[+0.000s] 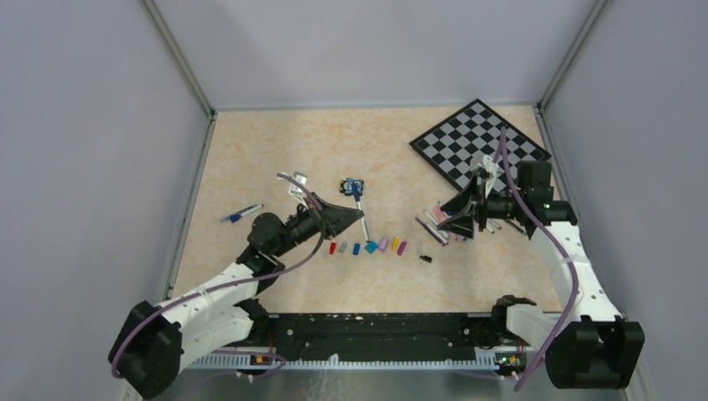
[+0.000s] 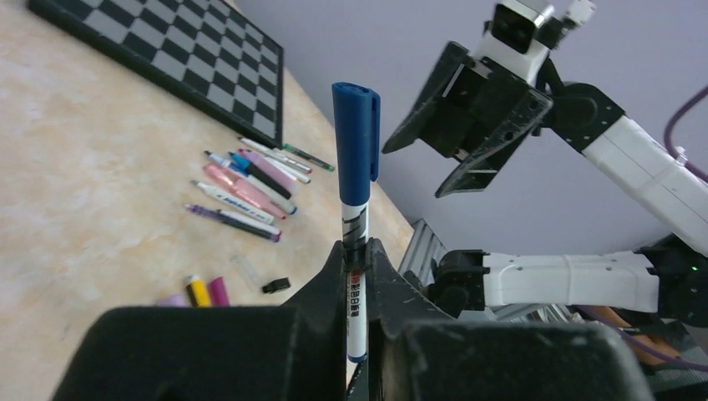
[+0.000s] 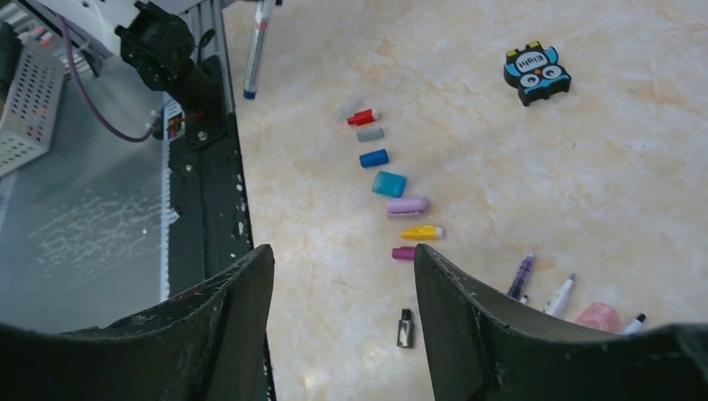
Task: Open the pen caps
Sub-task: Pick up the pen from the center of the board, then open the pen cap from the pen.
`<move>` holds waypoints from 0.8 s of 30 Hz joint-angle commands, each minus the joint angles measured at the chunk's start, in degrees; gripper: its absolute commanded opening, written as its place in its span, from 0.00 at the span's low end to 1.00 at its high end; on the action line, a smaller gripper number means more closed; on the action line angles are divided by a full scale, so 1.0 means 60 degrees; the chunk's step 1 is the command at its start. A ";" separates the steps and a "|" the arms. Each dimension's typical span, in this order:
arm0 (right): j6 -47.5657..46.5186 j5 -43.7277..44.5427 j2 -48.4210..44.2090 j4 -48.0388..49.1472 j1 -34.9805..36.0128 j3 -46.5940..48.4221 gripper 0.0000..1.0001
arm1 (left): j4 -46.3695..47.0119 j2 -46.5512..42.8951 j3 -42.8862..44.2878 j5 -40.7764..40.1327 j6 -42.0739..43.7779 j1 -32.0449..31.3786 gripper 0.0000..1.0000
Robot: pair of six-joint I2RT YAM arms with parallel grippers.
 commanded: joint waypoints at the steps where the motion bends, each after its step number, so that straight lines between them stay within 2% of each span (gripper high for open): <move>1: 0.2561 -0.0524 0.0114 0.2248 0.0682 0.0137 0.61 | 0.2216 0.0786 0.0324 -0.1798 0.0166 -0.1279 0.00; 6: 0.6315 -0.0940 -0.0105 0.5908 0.0891 -0.1151 0.62 | 0.3060 0.2432 0.1168 -0.3148 0.0866 -0.2856 0.00; 9: 0.7769 -0.0816 -0.0362 0.7786 0.0916 -0.1921 0.62 | 0.3526 0.3385 0.1733 -0.3640 0.1174 -0.3491 0.00; 16: 0.8635 -0.0626 -0.0585 0.8943 0.1057 -0.2614 0.62 | 0.4210 0.5088 0.2954 -0.4118 0.1536 -0.4262 0.00; 24: 0.9480 -0.0440 -0.0408 0.9792 0.1278 -0.2867 0.55 | 0.4173 0.5701 0.3541 -0.4558 0.1898 -0.4682 0.00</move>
